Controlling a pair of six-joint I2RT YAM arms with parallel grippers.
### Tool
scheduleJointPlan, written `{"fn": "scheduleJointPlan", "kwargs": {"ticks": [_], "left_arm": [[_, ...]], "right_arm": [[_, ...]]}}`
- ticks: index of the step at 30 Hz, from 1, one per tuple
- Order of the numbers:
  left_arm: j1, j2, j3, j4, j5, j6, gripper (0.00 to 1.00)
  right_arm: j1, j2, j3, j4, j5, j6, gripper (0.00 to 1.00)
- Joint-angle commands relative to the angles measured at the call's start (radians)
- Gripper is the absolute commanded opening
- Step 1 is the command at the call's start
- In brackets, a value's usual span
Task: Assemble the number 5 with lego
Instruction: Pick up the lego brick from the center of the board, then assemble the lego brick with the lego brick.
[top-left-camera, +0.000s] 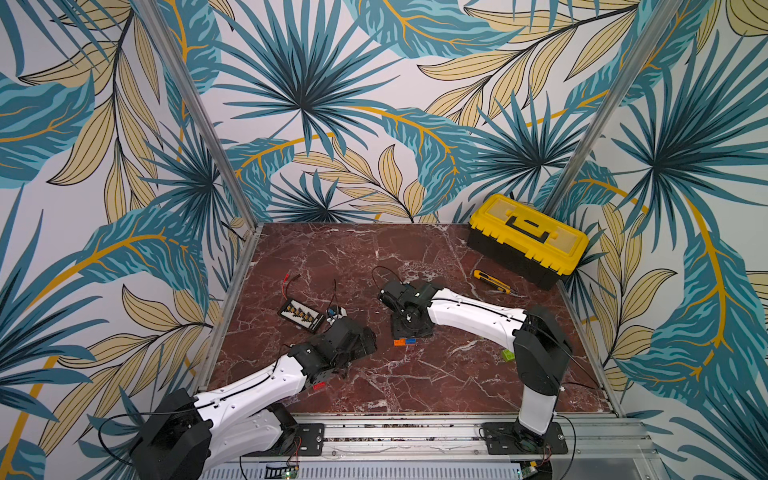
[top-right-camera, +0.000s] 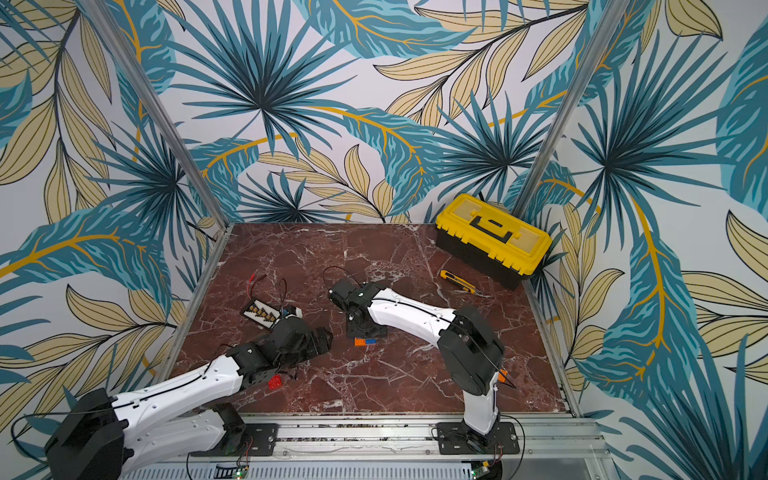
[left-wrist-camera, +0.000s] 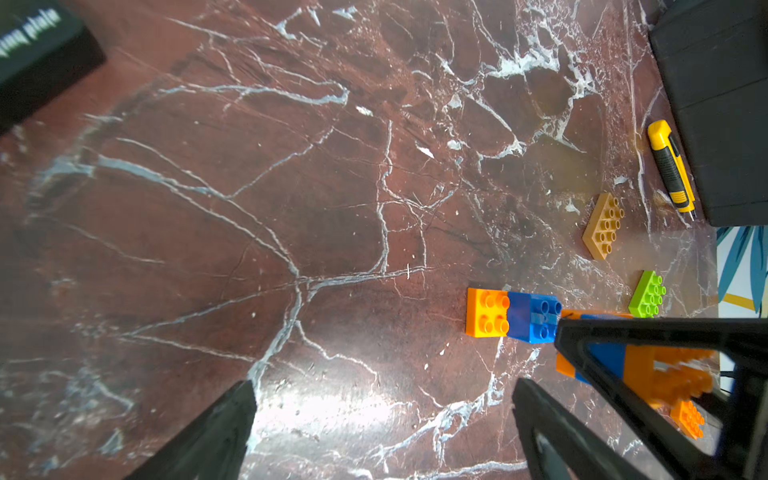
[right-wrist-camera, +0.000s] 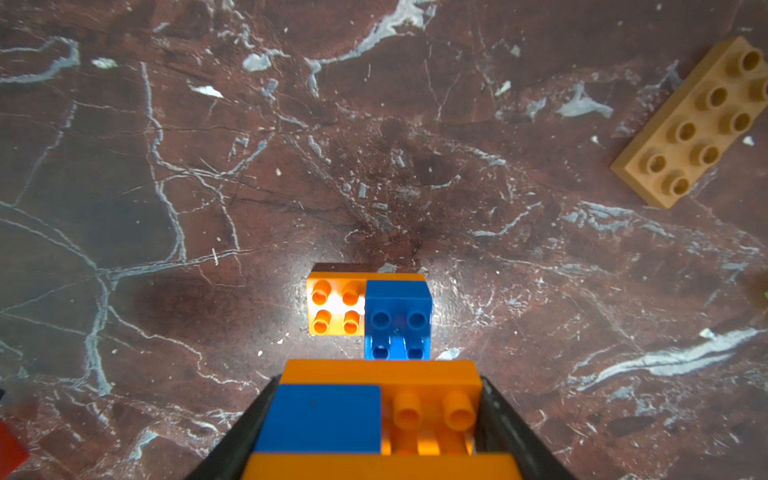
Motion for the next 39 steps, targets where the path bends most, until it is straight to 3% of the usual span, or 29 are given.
{"fn": "scheduleJointPlan", "kwargs": {"ticks": [1, 39], "left_arm": [[0.009, 0.004, 0.057, 0.035, 0.024, 0.023, 1.0], [0.031, -0.003, -0.017, 0.108, 0.037, -0.017, 1.0]], "right_arm": [[-0.003, 0.021, 0.023, -0.024, -0.004, -0.004, 0.63], [-0.006, 0.114, 0.039, 0.005, 0.017, 0.028, 0.64]]}}
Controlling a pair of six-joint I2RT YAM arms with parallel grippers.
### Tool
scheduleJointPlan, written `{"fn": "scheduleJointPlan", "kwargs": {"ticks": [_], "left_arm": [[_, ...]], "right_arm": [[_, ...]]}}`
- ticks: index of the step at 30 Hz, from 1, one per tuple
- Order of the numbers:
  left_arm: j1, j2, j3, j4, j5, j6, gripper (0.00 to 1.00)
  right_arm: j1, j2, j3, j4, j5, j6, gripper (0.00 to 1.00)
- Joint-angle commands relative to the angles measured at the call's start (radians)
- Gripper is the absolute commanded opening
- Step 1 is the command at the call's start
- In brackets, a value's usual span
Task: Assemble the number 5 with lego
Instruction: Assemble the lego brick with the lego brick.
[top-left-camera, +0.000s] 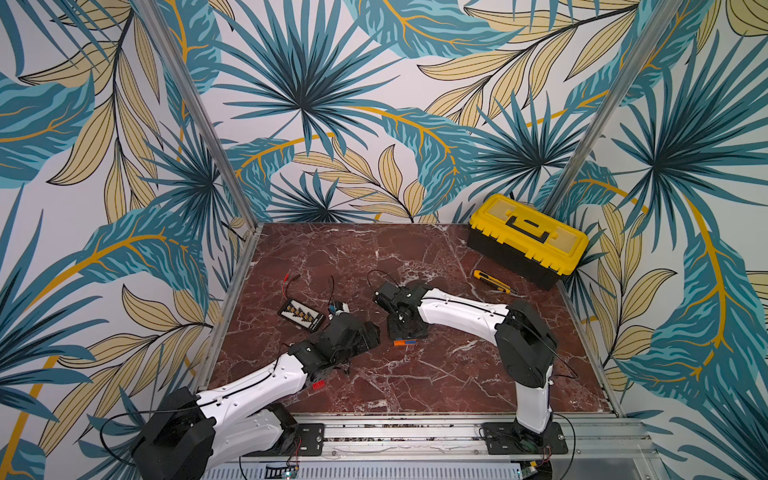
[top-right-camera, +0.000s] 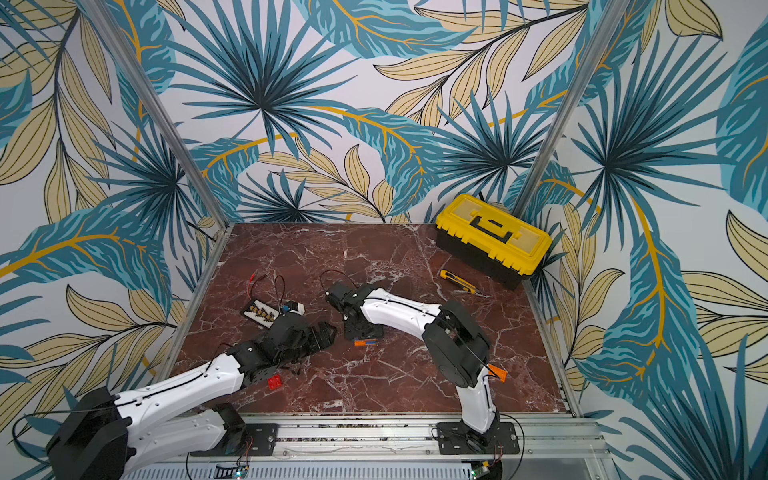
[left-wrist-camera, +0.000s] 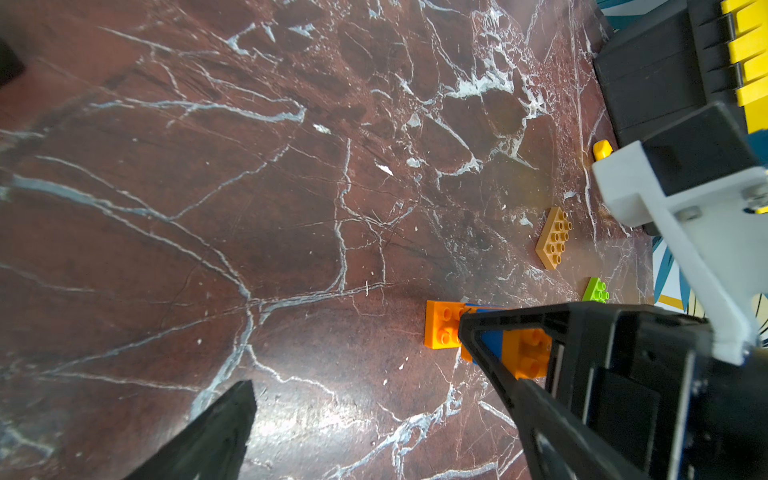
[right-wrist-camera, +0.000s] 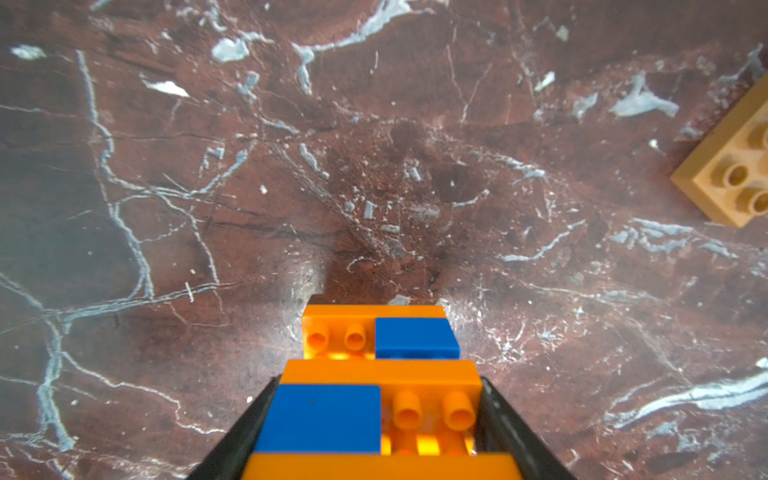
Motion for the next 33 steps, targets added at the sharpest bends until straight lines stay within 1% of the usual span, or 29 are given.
{"fn": "scheduleJointPlan", "kwargs": {"ticks": [1, 21, 27, 33], "left_arm": [[0.005, -0.007, -0.017, 0.019, -0.005, -0.004, 1.0], [0.004, -0.015, -0.025, 0.015, -0.014, -0.008, 1.0], [0.005, -0.026, -0.03, 0.01, -0.02, -0.012, 1.0], [0.005, -0.024, -0.03, 0.011, -0.02, -0.012, 1.0]], "right_arm": [[-0.003, 0.028, 0.01, -0.021, 0.022, 0.015, 0.64], [-0.001, 0.075, -0.002, -0.038, -0.006, 0.078, 0.65], [-0.002, 0.076, 0.001, -0.047, 0.01, 0.07, 0.64], [0.002, 0.082, 0.011, -0.041, -0.017, 0.033, 0.64]]}}
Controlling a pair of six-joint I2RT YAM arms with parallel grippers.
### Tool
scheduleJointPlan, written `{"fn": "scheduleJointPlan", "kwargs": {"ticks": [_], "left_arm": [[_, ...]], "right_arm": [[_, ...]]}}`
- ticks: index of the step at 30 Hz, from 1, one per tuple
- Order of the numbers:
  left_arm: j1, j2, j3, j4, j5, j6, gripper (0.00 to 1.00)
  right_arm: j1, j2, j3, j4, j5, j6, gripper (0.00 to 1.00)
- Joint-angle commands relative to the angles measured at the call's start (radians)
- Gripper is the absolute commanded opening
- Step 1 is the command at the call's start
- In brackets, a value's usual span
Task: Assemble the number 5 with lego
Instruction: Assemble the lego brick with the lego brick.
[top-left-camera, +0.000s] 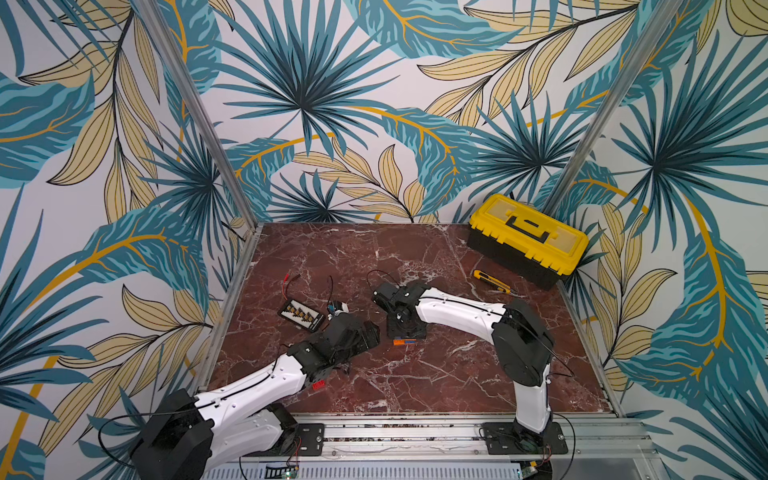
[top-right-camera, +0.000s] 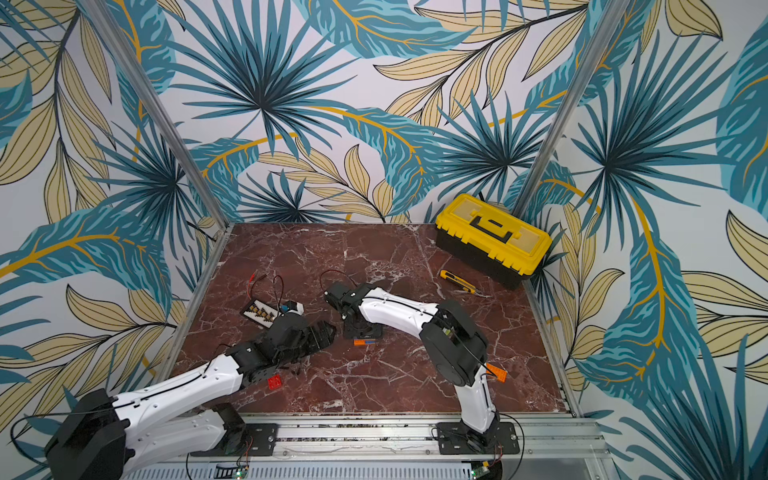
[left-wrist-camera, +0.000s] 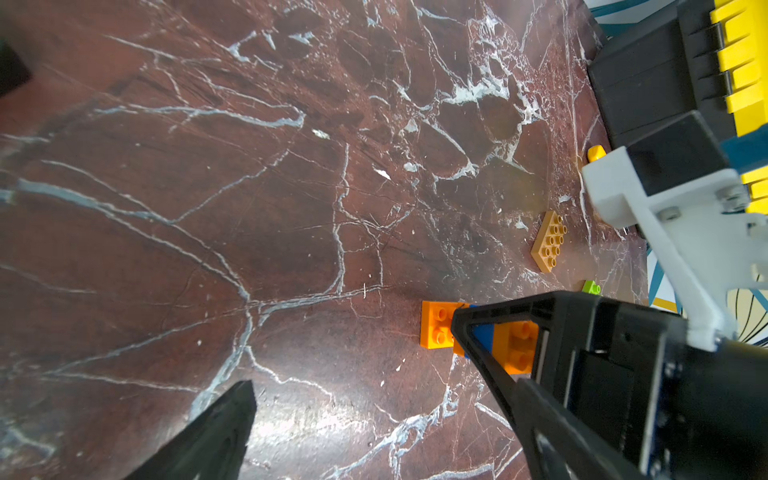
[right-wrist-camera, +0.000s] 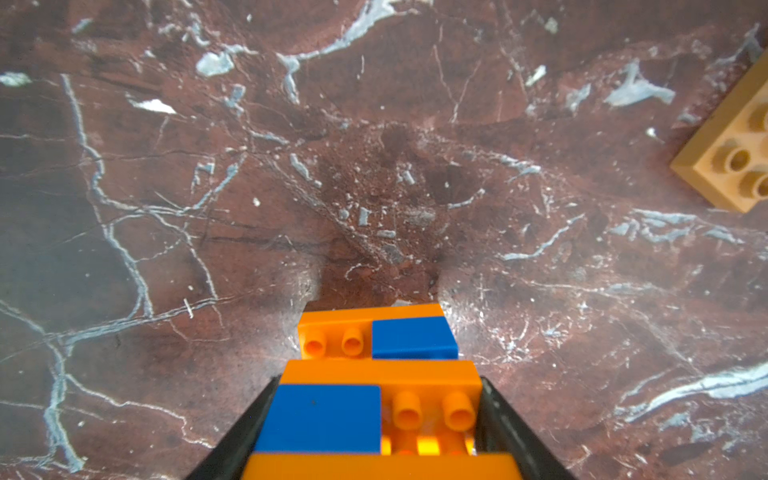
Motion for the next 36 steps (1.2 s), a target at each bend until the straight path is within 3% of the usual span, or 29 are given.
{"fn": "scheduleJointPlan", "kwargs": {"ticks": [1, 36], "left_arm": [[0.005, -0.012, -0.026, 0.01, -0.012, -0.009, 1.0], [0.005, -0.022, -0.026, -0.011, -0.02, -0.008, 1.0]], "right_arm": [[0.002, 0.06, -0.01, -0.024, -0.022, -0.016, 0.64], [0.006, 0.053, -0.065, 0.018, -0.044, -0.025, 0.64]]}}
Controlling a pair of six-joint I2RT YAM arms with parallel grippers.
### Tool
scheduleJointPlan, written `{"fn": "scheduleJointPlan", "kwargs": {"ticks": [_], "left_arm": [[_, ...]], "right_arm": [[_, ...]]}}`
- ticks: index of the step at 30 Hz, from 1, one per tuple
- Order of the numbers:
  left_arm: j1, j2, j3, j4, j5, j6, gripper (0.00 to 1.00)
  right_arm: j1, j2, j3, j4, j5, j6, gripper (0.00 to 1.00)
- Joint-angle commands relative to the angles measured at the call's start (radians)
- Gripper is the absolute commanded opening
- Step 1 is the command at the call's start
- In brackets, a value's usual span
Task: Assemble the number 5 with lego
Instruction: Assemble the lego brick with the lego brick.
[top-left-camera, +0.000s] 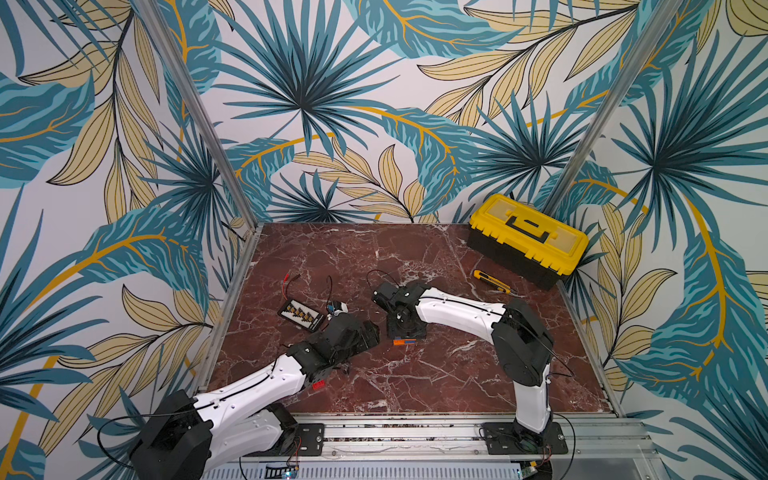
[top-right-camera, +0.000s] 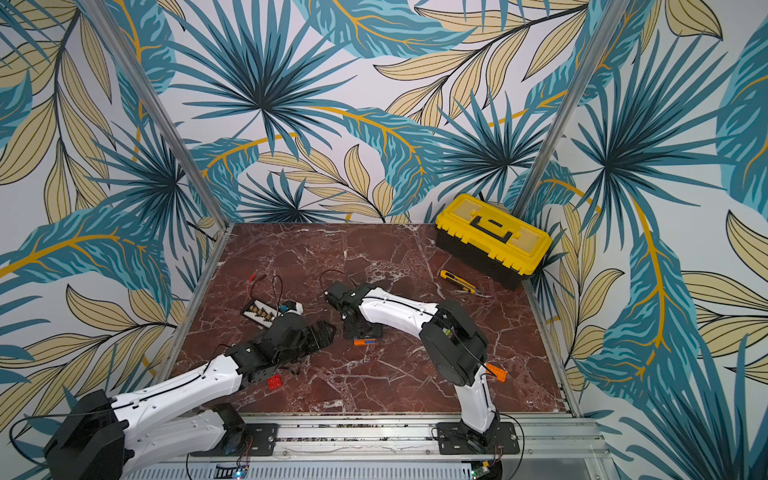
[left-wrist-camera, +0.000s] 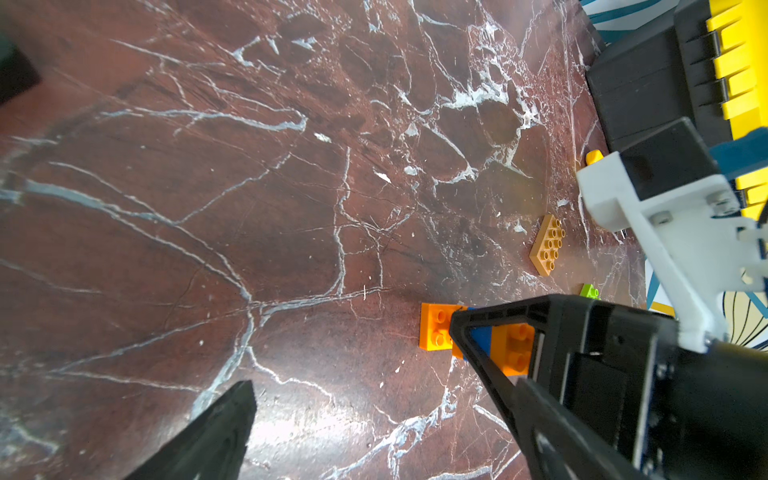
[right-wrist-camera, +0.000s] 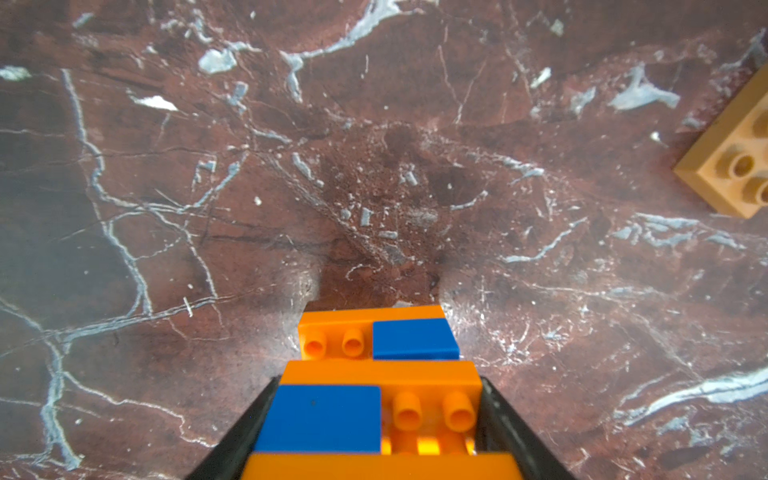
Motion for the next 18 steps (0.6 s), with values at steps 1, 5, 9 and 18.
{"fn": "scheduleJointPlan", "kwargs": {"ticks": [1, 5, 9, 18], "left_arm": [[0.005, -0.016, -0.025, -0.008, -0.012, 0.0, 1.0], [0.005, -0.016, -0.023, -0.008, -0.013, 0.0, 1.0], [0.005, -0.018, -0.021, -0.014, -0.012, 0.002, 1.0], [0.005, -0.022, -0.02, -0.019, -0.015, 0.002, 1.0]], "right_arm": [[0.01, 0.049, -0.065, 0.02, -0.036, -0.015, 0.64], [0.011, 0.049, -0.07, 0.015, -0.022, -0.006, 0.64], [0.017, 0.05, -0.058, -0.025, 0.044, 0.004, 0.64], [0.021, 0.047, -0.073, 0.048, -0.053, -0.001, 0.64]]}}
